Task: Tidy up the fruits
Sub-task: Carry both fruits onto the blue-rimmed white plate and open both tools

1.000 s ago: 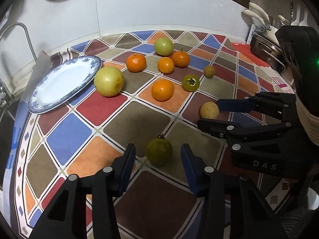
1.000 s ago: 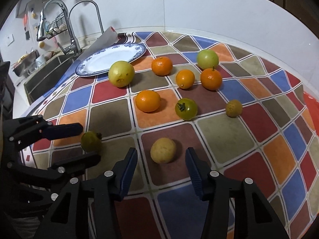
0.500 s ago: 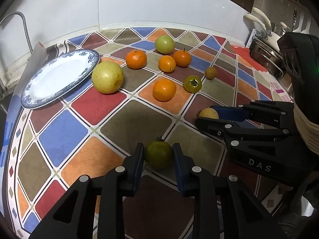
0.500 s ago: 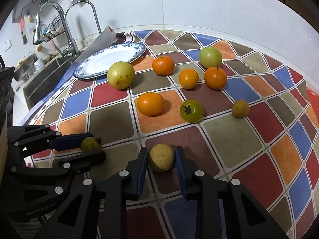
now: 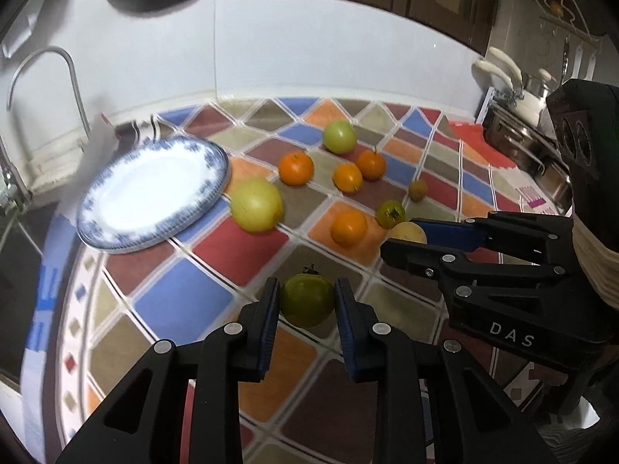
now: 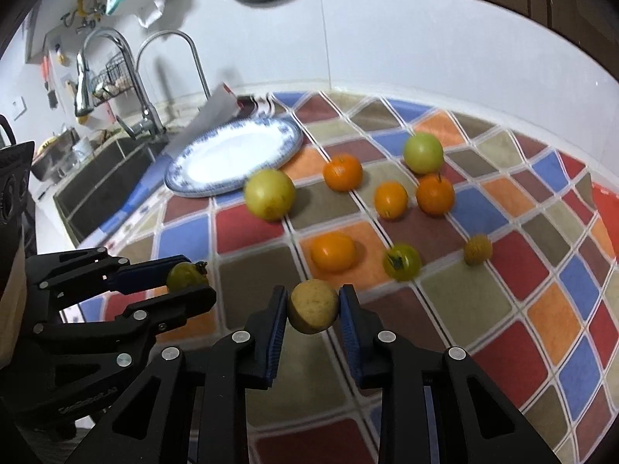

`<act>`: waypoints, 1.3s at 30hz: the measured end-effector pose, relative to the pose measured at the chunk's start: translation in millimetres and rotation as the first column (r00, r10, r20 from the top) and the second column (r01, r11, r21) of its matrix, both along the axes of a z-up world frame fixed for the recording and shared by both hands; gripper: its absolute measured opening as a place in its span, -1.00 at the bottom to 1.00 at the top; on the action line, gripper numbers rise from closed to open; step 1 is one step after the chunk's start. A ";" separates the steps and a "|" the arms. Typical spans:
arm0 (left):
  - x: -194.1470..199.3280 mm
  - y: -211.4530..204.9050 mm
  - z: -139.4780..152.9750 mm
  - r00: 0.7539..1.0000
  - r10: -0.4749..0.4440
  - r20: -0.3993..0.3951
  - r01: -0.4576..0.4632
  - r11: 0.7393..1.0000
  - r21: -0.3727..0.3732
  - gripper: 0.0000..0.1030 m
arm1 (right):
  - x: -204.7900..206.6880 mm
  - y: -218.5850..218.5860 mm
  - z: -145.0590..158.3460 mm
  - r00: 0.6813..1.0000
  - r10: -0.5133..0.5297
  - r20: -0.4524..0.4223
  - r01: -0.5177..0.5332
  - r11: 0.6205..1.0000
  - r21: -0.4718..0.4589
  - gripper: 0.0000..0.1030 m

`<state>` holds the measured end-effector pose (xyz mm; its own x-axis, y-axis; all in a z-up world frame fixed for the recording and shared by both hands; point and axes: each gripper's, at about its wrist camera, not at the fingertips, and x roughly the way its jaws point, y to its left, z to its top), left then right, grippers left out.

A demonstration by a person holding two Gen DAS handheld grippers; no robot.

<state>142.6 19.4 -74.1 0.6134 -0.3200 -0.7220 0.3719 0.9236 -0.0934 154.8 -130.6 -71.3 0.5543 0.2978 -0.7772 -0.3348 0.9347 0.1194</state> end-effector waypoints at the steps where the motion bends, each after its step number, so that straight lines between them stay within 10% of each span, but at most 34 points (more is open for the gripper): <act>1: 0.8 3.6 3.9 1.000 0.000 0.011 0.000 1.000 -0.001 -0.44 | 0.5 3.7 4.4 1.000 0.002 0.012 -0.002 1.000 0.004 -0.45; 21: 78.3 98.6 37.6 0.984 0.074 0.164 -0.085 0.994 0.066 -0.44 | 68.2 104.1 46.4 0.985 0.047 0.168 -0.055 0.998 0.041 -0.45; 39: 199.8 144.9 -6.5 0.992 0.110 0.067 -0.117 0.987 0.112 -0.44 | 201.5 162.8 -8.0 0.995 0.096 -0.025 -0.097 0.993 -0.060 -0.45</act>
